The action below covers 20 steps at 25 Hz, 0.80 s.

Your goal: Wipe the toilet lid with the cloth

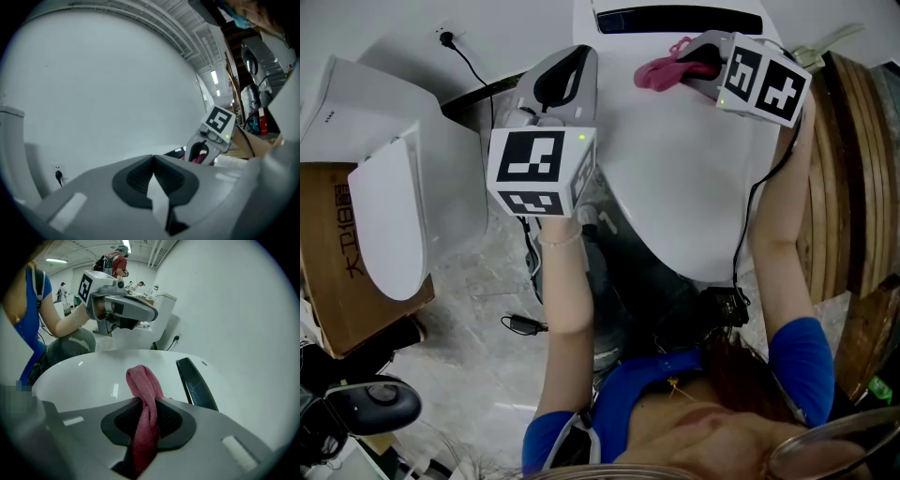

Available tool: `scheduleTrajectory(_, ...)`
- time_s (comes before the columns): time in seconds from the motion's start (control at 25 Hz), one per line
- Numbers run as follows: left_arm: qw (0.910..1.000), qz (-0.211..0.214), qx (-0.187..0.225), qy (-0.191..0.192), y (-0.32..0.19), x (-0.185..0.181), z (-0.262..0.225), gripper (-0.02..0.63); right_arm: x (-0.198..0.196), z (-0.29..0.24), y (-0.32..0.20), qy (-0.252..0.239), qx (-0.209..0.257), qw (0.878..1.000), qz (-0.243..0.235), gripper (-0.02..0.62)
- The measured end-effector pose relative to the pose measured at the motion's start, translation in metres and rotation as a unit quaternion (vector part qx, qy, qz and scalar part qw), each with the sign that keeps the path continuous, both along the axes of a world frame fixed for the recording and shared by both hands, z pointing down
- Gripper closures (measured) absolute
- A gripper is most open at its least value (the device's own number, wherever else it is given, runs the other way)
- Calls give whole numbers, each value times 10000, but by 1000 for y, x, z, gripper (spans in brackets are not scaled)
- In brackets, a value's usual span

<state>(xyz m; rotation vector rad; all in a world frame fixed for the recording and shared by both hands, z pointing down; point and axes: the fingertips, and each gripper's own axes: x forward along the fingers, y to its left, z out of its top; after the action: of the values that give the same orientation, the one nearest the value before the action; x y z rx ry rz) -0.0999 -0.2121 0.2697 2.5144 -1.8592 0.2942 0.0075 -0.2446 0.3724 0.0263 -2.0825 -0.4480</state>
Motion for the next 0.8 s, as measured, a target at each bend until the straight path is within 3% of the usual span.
scheduleTrajectory(0.8,10000,-3,35,4,1,2,-2,603,-41,0,19,-11,154,9994,-325,522)
